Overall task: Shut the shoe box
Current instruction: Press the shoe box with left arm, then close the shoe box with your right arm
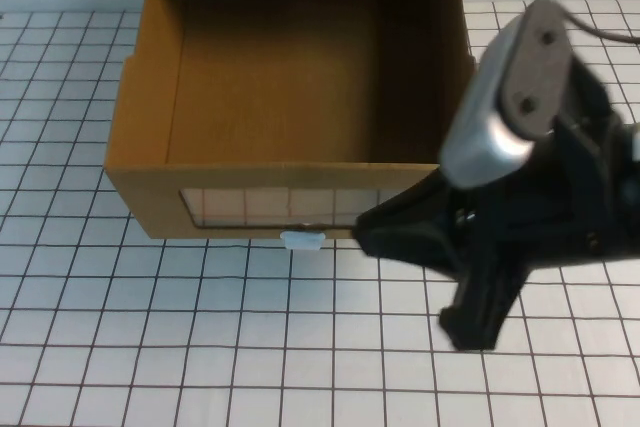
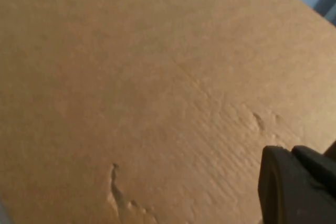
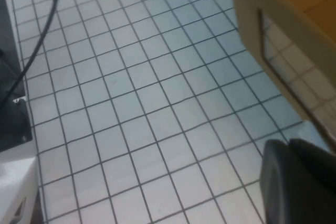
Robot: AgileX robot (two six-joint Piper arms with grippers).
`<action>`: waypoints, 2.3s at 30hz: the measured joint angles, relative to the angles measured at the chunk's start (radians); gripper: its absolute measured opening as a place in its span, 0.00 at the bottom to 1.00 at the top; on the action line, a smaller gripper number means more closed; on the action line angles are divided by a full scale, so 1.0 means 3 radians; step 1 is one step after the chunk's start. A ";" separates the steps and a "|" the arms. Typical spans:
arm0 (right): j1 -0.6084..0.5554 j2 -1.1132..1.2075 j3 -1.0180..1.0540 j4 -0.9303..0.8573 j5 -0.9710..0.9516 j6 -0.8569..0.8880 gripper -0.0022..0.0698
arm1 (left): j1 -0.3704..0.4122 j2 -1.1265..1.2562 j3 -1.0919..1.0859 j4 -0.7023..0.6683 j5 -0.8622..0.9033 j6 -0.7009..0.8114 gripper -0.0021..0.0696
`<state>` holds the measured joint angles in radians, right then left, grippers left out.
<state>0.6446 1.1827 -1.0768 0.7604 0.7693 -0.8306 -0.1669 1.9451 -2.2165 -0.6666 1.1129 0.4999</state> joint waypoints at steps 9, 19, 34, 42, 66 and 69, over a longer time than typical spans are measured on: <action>0.0721 0.0721 0.0000 -0.0260 -0.0755 0.0148 0.01 | 0.0000 0.0425 -0.0304 -0.0133 0.0190 -0.0364 0.02; 0.0736 0.1420 -0.0054 -0.0112 -0.1617 0.0153 0.01 | 0.0000 0.0425 -0.0304 -0.0157 0.0203 -0.0371 0.02; 0.0433 0.2245 -0.1305 -0.0112 -0.1690 -0.0165 0.01 | 0.0000 0.0425 -0.0304 -0.0268 0.0318 -0.0371 0.02; 0.0188 0.2729 -0.1950 -0.0112 -0.1648 -0.0173 0.01 | 0.0000 0.0425 -0.0304 -0.0279 0.0326 -0.0371 0.02; 0.0136 0.2770 -0.2463 -0.0155 -0.1532 -0.0303 0.01 | 0.0000 0.0425 -0.0328 -0.0279 0.0340 -0.0365 0.02; 0.0211 0.2646 -0.2382 -0.0187 -0.1648 -0.0366 0.01 | 0.0007 0.0433 -0.0328 -0.0279 0.0342 -0.0365 0.02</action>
<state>0.7078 1.9765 -1.7912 0.7042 0.2748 -0.9403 -0.1647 2.0750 -2.3147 -0.7505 1.2156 0.3905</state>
